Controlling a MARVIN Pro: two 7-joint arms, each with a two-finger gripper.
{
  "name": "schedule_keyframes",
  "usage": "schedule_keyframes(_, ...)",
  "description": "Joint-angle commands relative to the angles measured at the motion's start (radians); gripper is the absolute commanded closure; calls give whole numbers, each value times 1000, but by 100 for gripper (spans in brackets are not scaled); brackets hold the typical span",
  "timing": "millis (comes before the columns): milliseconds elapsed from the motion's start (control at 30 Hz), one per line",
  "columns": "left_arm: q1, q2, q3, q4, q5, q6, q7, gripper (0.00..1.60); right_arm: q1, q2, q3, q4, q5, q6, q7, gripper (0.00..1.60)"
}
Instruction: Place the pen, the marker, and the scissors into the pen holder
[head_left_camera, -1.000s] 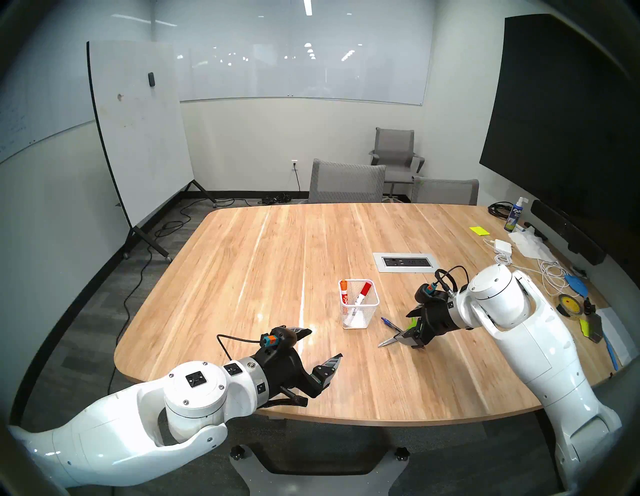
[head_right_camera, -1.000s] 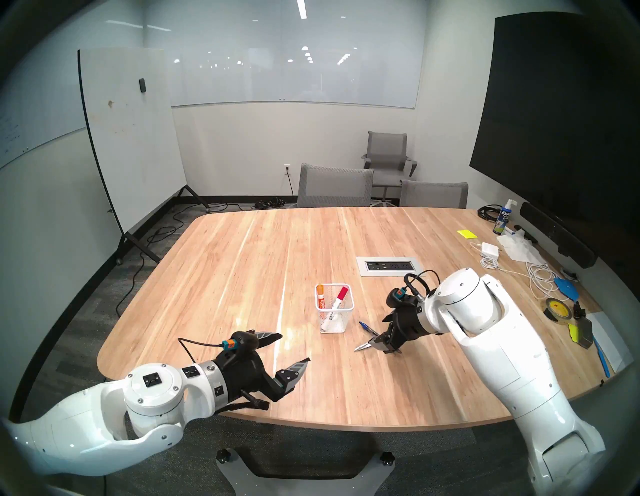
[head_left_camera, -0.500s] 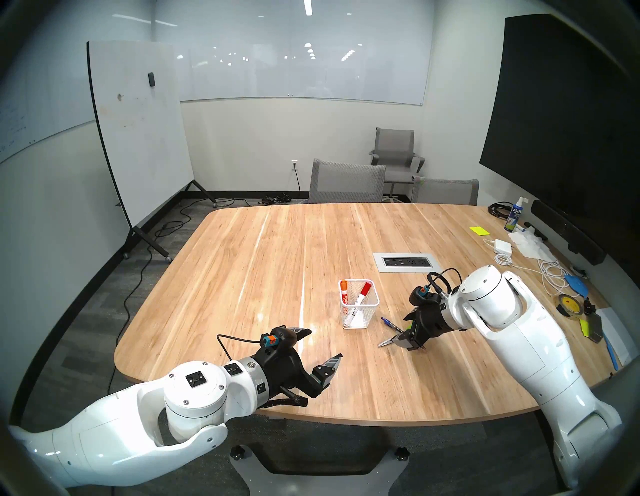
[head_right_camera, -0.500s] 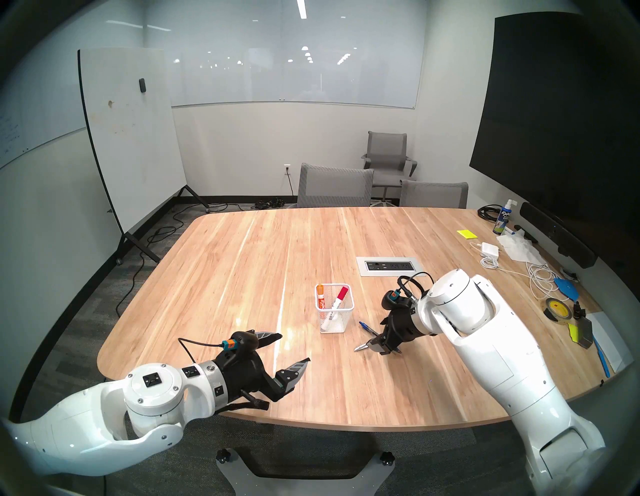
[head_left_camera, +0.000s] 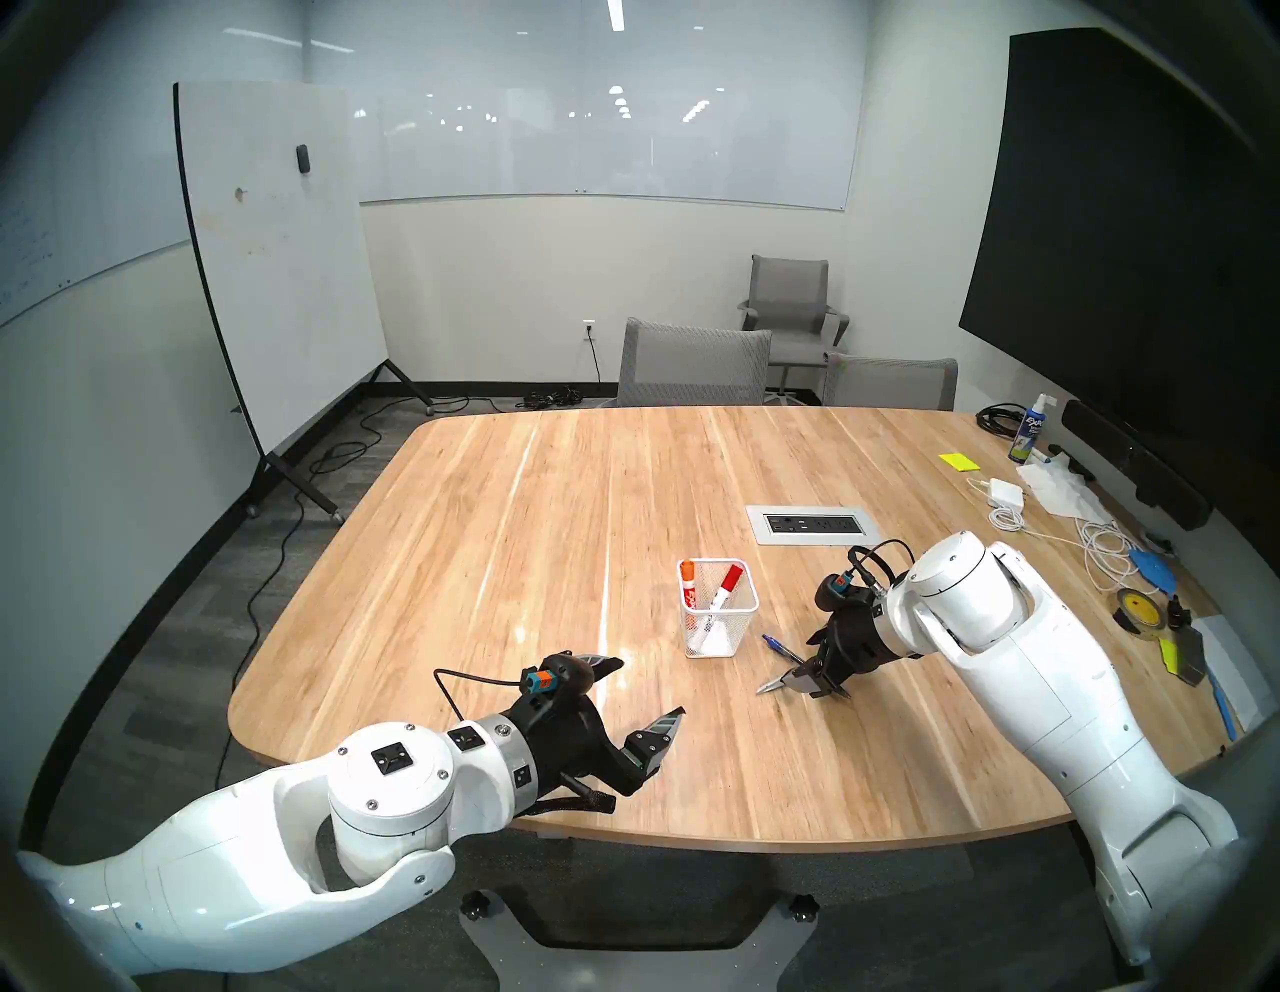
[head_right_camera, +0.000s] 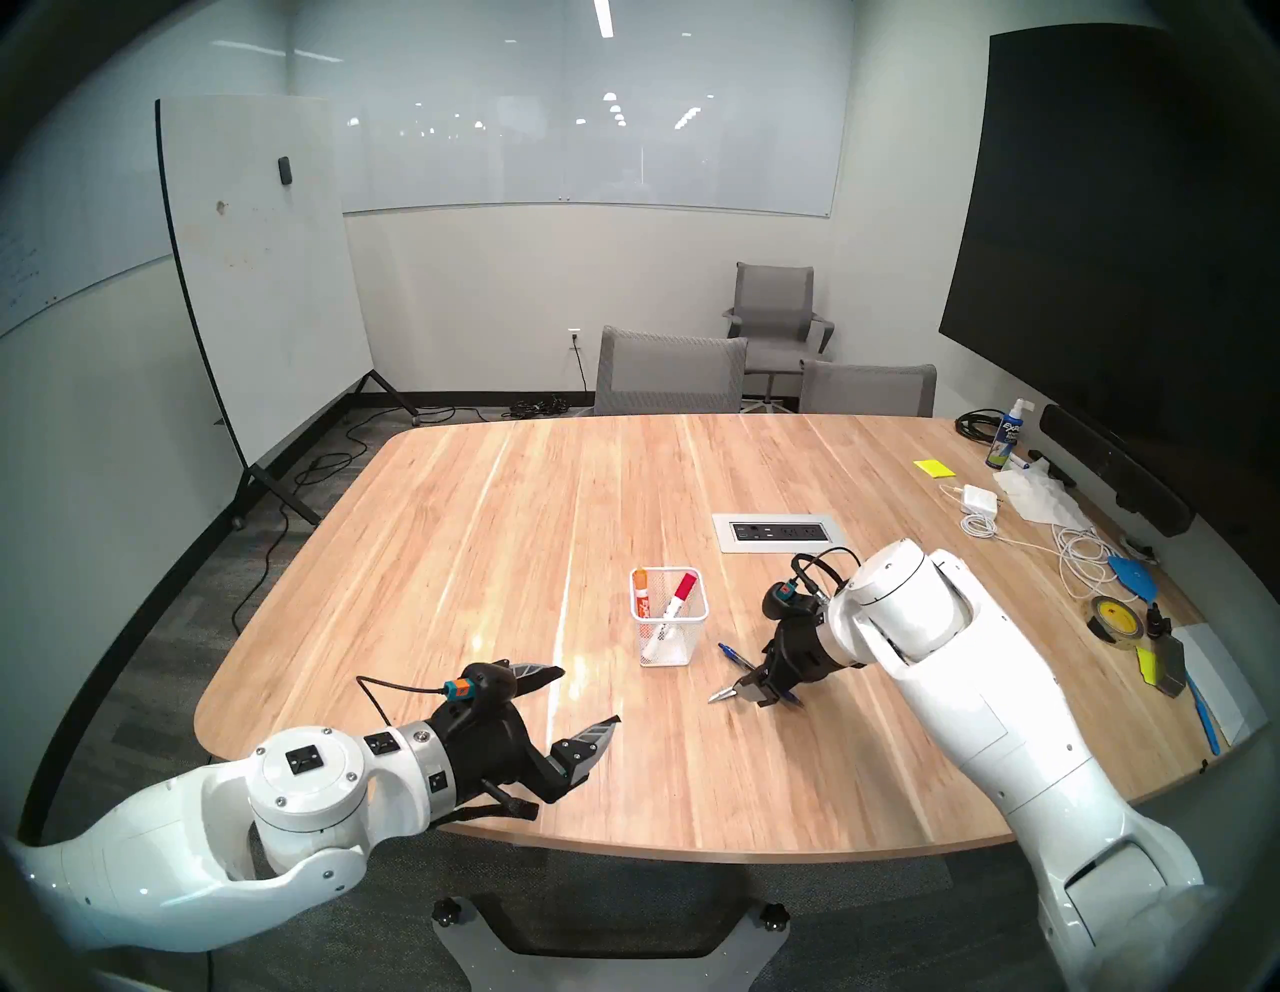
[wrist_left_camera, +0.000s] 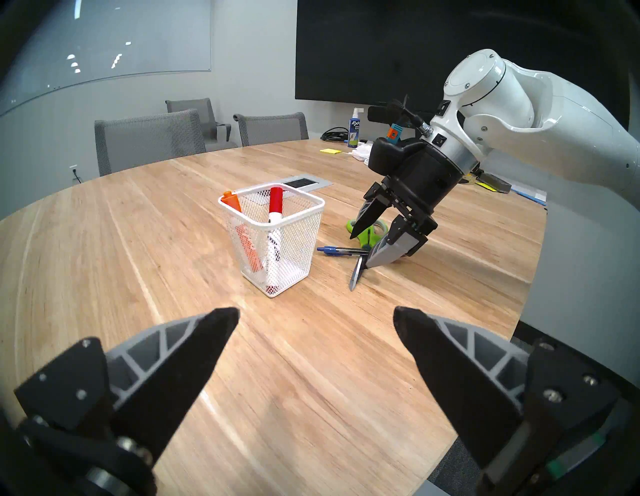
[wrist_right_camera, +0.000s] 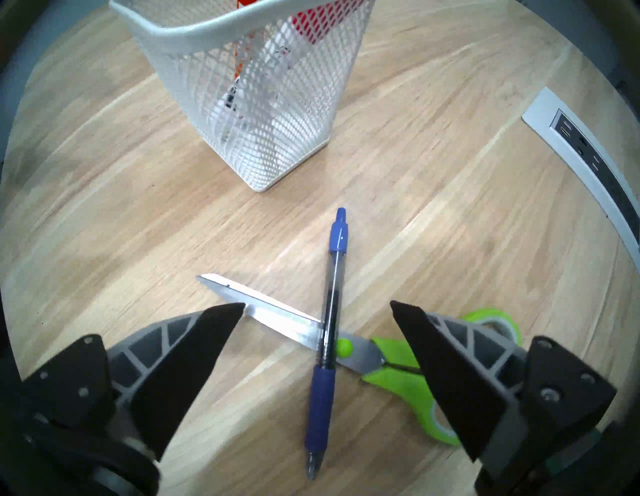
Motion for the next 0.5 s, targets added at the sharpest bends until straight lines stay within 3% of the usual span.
schedule_keyframes(0, -1, -1, -2, -15, 1, -8, -2, 0, 38, -5, 2, -1, 3, -7, 9, 0)
schedule_keyframes(467, -1, -1, -2, -15, 1, -9, -2, 0, 44, -18, -6, 21, -8, -6, -3, 0)
